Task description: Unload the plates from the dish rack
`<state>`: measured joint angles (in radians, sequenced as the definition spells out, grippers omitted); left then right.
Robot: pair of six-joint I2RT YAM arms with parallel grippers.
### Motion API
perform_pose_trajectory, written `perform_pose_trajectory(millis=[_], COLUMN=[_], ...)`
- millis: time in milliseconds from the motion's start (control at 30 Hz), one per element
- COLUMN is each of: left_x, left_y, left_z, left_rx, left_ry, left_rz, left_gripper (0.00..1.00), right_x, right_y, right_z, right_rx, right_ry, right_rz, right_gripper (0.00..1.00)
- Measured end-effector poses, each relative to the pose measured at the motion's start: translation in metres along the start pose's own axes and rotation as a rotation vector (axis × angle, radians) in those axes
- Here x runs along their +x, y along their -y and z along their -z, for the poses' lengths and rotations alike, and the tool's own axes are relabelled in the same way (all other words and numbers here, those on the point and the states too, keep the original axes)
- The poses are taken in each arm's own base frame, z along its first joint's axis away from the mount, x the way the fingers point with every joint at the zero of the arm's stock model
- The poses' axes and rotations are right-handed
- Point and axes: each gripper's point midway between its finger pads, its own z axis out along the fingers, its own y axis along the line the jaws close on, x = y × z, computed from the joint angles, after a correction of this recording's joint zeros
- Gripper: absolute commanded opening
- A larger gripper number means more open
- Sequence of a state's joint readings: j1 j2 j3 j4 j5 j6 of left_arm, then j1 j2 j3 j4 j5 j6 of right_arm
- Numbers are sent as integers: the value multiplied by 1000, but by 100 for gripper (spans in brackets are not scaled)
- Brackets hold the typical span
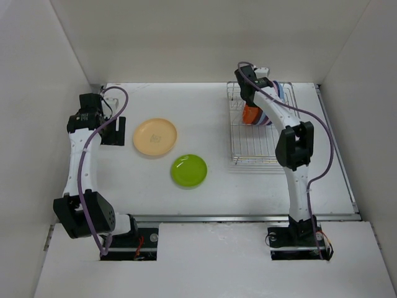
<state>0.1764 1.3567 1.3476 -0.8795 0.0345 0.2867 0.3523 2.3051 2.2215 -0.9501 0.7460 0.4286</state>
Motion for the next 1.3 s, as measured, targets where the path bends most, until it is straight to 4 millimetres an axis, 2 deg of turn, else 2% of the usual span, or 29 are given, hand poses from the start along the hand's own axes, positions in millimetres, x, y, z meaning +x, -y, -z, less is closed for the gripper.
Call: perform_pose_trajectory(millis=[100,300,400,500,633,733,833,900,967,1033,1167,1233,1300], left_x=[0,0,0,0,1,1,3,7,10,11,14,14,14], left_y=[1,3,4,6,8,9,12,14,15,16,17,17,17], left_z=[0,-1,-1,-1,0,0,-1,-1,-1,-1,0,0,0], left_rx=[7,19,25,33,44,51,59,66,71,73,76,75,75], left_ry=[0,0,1,2,0,0,-1,-8,-15,-17,-20,-18,-18], left_rz=[0,0,0,0,2,10,16,22,25,27,29,30,31], left_gripper=[73,73,73,73,73,73,73,73,73,73,73,73,73], right_x=[-9,-28,-41,-52,-68,-66,-38,-3,39,88,168,196,205], right_y=[1,15,25,31,28,19,-8,-41,-74,-103,-137,-148,-152], right_z=[12,41,65,92,152,200,237,255,262,258,236,228,227], right_rx=[-50,-30,-6,-5,-124,-287,-525,-729,-900,-1031,-1162,-1201,-1226], right_ry=[4,74,130,181,258,295,278,220,133,10,-222,-308,-337], right_rz=[-27,-12,15,22,-3,8,89,174,266,357,476,505,510], right_gripper=[0,0,0,0,0,0,0,0,0,0,0,0,0])
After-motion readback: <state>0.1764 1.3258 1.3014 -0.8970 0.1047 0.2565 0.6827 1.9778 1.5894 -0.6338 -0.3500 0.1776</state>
